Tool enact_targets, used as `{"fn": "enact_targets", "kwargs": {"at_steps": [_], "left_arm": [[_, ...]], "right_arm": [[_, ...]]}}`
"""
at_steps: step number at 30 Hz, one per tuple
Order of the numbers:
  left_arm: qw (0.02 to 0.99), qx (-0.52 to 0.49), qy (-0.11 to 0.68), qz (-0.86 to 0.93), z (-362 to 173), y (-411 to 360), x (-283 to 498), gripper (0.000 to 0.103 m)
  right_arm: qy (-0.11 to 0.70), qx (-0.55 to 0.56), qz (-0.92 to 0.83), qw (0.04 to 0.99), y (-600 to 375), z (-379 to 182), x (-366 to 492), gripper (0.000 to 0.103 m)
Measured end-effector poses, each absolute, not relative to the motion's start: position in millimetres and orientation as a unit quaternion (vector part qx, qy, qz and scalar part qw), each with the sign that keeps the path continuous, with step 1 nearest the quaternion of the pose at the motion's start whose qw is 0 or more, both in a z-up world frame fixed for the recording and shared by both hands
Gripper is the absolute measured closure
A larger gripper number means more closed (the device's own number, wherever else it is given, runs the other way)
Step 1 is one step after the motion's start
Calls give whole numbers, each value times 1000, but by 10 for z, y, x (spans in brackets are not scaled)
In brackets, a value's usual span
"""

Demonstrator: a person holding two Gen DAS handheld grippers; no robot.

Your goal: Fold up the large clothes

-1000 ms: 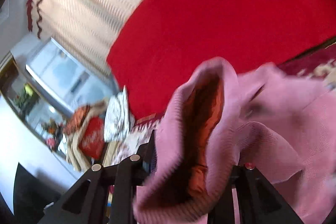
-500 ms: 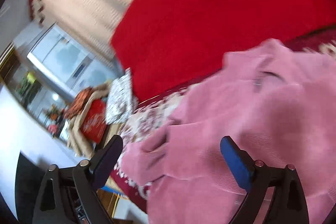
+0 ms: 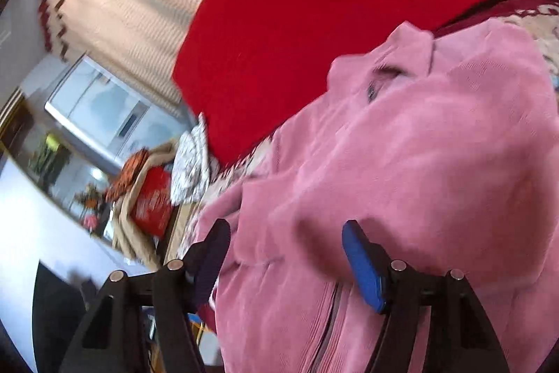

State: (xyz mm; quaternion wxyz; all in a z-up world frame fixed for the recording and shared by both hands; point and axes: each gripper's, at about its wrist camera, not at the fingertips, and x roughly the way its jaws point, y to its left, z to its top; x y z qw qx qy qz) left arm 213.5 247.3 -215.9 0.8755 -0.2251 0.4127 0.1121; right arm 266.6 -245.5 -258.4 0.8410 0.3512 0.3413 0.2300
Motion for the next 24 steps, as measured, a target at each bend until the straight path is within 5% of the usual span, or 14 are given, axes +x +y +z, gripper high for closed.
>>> {"fn": "enact_targets", "kwargs": {"at_steps": [5,19,20,22,24], "left_arm": [[856,-275,425,108,-2328,2729,2325,32],[798,-399,442,88,-2872,2798,2930,35],[797,-410,434,90,-2883,2828,2940,39],[797,-415,430,90,-2881,2854,3000,73],[790,-424,433,90,-2907,2899,3070,90]], "right_arm": [[340,327,239,849,-2307,-2767,2553,34],[331,273,237,872,-2268,-2827,2474,33],[331,270,237,873,-2263,-2824,2473,33],[330,269,237,873,-2250,-2818,2476,33],[330,269,238,873,-2257,-2815,2473,33]]}}
